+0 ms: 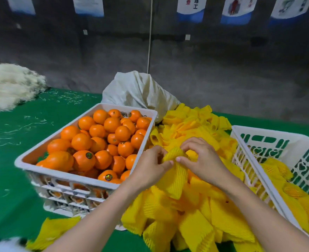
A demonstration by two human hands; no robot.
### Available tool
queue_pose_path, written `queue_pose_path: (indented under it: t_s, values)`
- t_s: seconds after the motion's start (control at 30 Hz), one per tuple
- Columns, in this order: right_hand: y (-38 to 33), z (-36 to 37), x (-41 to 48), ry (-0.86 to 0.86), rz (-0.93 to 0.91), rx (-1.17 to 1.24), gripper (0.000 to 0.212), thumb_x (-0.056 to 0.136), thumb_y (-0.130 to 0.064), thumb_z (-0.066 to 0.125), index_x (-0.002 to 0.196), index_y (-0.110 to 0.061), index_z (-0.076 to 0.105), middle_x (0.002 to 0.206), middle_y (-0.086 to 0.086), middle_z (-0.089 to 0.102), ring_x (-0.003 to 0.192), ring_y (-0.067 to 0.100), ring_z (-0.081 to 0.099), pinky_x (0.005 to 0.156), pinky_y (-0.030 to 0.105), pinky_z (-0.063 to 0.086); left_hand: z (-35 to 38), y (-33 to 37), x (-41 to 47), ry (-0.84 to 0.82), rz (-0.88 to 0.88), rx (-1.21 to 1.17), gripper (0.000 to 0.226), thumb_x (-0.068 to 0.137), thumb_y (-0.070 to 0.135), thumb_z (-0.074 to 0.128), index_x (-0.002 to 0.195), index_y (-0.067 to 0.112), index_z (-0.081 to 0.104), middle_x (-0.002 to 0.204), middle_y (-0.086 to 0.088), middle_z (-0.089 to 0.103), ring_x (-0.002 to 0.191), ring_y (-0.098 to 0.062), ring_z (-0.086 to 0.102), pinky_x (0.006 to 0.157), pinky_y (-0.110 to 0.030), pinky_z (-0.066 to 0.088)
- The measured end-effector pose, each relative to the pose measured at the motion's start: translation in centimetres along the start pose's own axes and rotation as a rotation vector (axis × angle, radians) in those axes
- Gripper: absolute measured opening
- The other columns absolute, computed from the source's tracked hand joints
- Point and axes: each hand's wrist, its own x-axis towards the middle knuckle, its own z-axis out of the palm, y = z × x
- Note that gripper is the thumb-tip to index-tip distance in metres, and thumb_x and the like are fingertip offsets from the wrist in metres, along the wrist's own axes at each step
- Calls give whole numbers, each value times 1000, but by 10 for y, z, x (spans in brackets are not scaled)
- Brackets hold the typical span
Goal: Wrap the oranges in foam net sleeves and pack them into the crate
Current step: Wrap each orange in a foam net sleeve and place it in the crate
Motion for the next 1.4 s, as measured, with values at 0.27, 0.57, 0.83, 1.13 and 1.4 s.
queue_pose_path:
  t_s: [0.27, 0.57, 0.83, 1.13, 1.4]
  values:
    - [-25, 40, 33, 25, -15, 43, 12, 89, -6, 60, 101, -5, 61, 87, 3, 62, 78, 16, 54, 67, 24, 36, -68, -47, 30, 61, -82, -107, 28, 98, 23, 51, 88, -1, 63, 73, -1, 61, 65, -8, 56, 59, -26, 44]
    - [-19, 37, 47, -71, 16, 58, 11, 95, -9, 50, 101, -8, 59, 90, 10, 63, 83, 24, 57, 73, 38, 43, -72, -128, 123, -90, -445, 476, 73, 91, 20, 61, 149, 19, 18, 151, -26, 9, 115, -44, 49, 91, -42, 50]
    - [-8, 32, 48, -119, 107, 155, 12, 95, -4, 48, 100, -6, 59, 90, 8, 61, 81, 8, 52, 69, 19, 38, -61, -132, 122, 177, -403, 58, 66, 78, 14, 76, 135, 24, 42, 139, -16, 31, 119, -37, 44, 90, -40, 48]
    - [-17, 19, 41, -115, 313, 830, 11, 67, -8, 42, 71, -3, 52, 67, 3, 52, 61, 4, 49, 60, 17, 39, -47, -28, 77, -119, -421, -1088, 38, 79, 4, 66, 111, 24, 58, 108, -11, 61, 90, -27, 62, 61, -33, 58]
    - [-6, 17, 19, -102, 560, 1063, 34, 83, 14, 28, 97, 3, 57, 91, 11, 55, 95, 23, 46, 87, 33, 35, 5, 7, 56, -141, -479, -1248, 40, 99, -1, 37, 139, -6, 37, 95, -8, 58, 45, 4, 55, 48, -9, 43]
